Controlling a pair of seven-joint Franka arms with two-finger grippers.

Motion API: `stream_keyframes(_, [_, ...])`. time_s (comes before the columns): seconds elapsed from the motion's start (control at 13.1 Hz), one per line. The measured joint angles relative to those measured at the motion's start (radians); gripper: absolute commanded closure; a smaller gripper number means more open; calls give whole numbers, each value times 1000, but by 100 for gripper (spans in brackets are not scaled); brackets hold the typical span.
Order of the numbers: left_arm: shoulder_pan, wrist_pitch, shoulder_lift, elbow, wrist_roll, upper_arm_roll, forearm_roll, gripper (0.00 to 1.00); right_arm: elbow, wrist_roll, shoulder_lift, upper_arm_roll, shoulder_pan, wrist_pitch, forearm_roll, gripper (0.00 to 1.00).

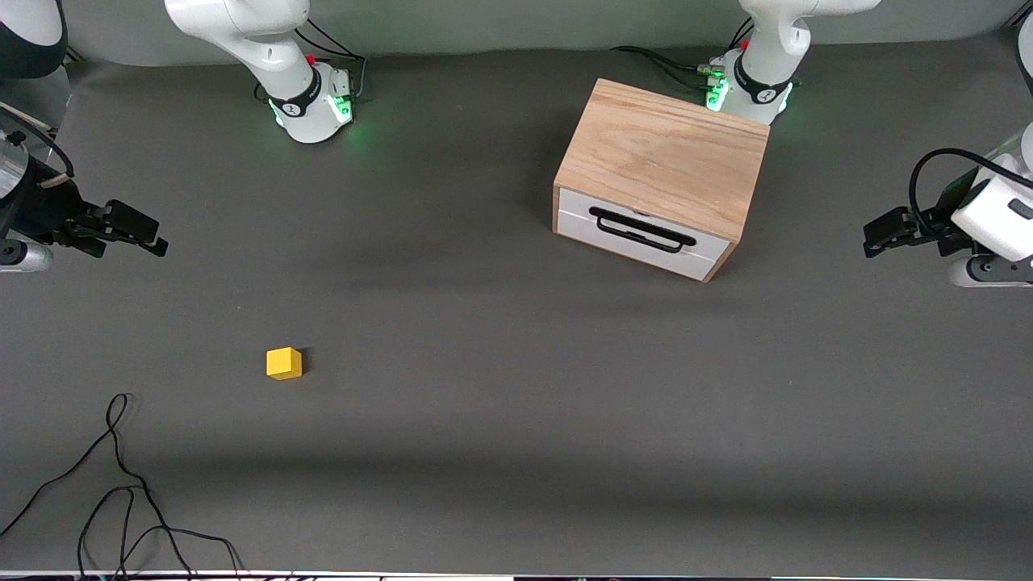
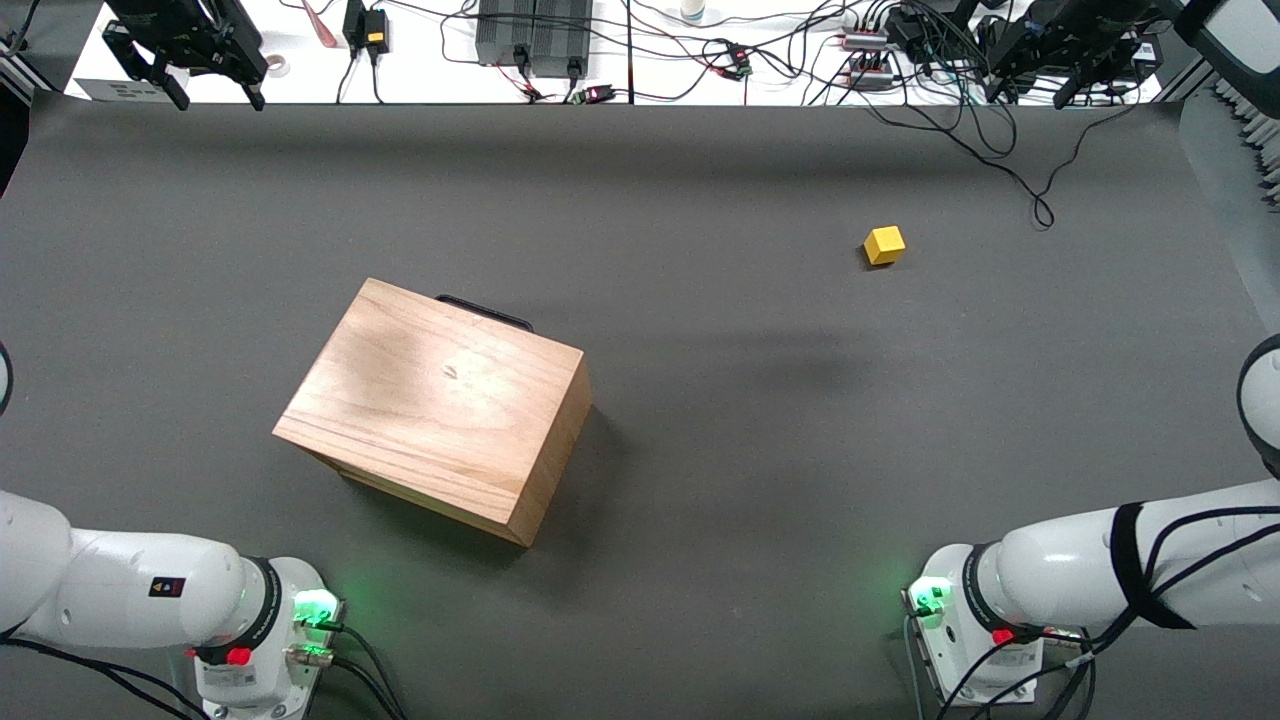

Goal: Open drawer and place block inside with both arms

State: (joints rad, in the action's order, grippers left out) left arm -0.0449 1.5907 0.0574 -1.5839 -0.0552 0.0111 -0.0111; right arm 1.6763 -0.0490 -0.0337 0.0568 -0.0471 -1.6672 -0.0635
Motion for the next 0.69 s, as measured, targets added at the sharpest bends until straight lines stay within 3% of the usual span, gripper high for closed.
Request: stream_keyframes(0.69, [0, 0, 0, -5, 1, -1, -3, 0, 0, 2, 11, -12, -5, 5, 0, 0])
